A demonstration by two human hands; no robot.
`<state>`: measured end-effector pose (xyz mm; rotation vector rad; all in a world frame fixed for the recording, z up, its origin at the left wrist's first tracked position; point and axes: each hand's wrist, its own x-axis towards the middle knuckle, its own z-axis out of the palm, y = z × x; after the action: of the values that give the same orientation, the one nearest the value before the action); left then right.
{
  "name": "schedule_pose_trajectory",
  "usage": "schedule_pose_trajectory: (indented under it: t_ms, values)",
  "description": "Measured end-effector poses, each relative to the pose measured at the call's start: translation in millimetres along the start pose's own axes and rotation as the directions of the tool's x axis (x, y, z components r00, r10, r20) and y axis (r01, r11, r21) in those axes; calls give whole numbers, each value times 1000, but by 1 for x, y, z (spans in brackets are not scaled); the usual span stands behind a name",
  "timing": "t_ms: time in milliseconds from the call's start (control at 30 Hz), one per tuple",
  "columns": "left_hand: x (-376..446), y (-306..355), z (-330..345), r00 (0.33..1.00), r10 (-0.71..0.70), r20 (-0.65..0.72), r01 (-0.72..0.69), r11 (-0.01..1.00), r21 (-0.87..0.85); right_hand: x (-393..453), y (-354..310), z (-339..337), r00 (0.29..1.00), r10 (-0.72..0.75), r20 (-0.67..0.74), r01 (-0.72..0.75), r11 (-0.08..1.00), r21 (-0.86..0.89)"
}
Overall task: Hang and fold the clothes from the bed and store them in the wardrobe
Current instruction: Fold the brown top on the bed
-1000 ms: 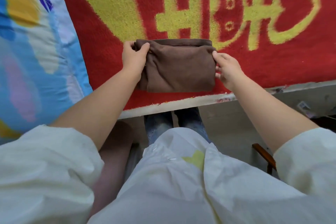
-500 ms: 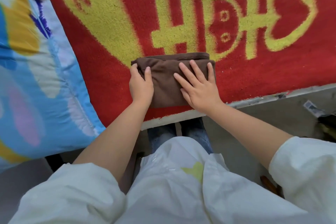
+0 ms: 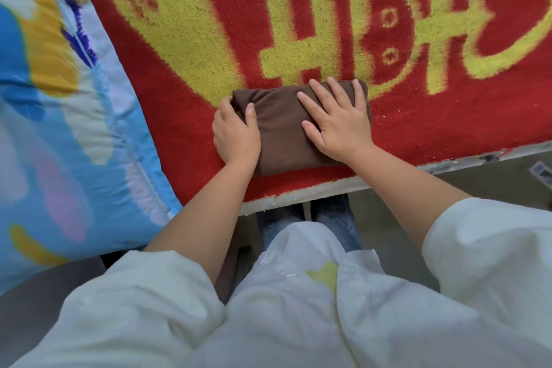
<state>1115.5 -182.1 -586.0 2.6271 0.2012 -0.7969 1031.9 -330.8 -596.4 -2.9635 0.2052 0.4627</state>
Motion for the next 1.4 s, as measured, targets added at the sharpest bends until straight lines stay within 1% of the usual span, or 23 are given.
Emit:
schedule_pose_trajectory:
  t_ms: [67,100,133,167,200,233,267,300,333,367,400,467,533,600,700,833,967,1033,1067,1133,1200,1300,1400]
  values:
    - [-4,0,-4,993,-114,-21,113,991,-68,-3,1,-3,1000,5,-20,-3,995,96]
    - [-10,-3,-8,983,-183,7,182,975,-128,-10,-1,-6,999,16,-42,-9,986,167]
    - [-12,-5,-8,970,-233,65,242,950,-197,-13,-2,-10,997,69,-42,-56,965,258]
    - [-14,-9,-7,954,-266,142,295,918,-266,-16,-2,-16,985,170,-21,-151,921,359]
    - [-15,-13,-6,934,-279,222,340,885,-318,-19,-1,-20,951,309,21,-285,844,454]
    - [-16,-17,-7,911,-278,305,380,854,-355,-23,1,-24,883,461,87,-429,720,546]
    - [-20,-20,-7,887,-266,377,410,830,-379,-30,4,-29,788,585,193,-556,540,632]
    - [-22,-21,-9,865,-252,434,431,816,-386,-34,8,-32,681,641,354,-646,298,702]
    - [-24,-23,-8,853,-230,468,433,812,-391,-39,11,-32,596,617,514,-680,47,732]
    - [-24,-25,-7,851,-210,482,424,815,-394,-43,12,-33,546,551,631,-684,-141,716]
    - [-25,-25,-6,855,-192,482,409,821,-398,-46,13,-32,524,485,700,-691,-239,682]
    - [-26,-24,-5,860,-174,479,404,806,-432,-47,17,-29,513,377,771,-689,-355,632]
    - [-29,-23,-6,862,-151,485,412,765,-494,-41,21,-35,528,271,805,-668,-452,591]
    - [-33,-21,-9,856,-133,500,417,751,-513,-37,27,-43,533,188,825,-685,-476,551]
    - [-51,-21,-16,863,-91,497,394,736,-550,-46,34,-53,571,115,813,-692,-464,552]
    - [-90,-18,-34,919,-74,386,317,720,-617,-66,36,-79,611,58,790,-706,-413,576]
    - [-135,-23,-50,970,-76,230,215,707,-674,-78,23,-114,663,-5,749,-722,-269,638]
    - [-160,-31,-59,978,-124,169,209,664,-718,-83,13,-133,702,-33,712,-702,-198,684]
    - [-178,-42,-65,976,-173,134,214,621,-754,-87,1,-141,721,-60,690,-690,-146,709]
    - [-209,-62,-69,966,-238,104,215,507,-835,-95,-20,-151,750,-106,653,-660,-52,749]
    - [-241,-80,-70,949,-310,64,198,424,-884,-108,-43,-158,752,-149,642,-648,14,762]
    - [-307,-121,-70,882,-470,-25,136,305,-943,-147,-90,-160,724,-246,645,-645,91,759]
    - [-390,-158,-70,802,-592,-81,97,263,-960,-202,-135,-159,674,-374,637,-622,179,763]
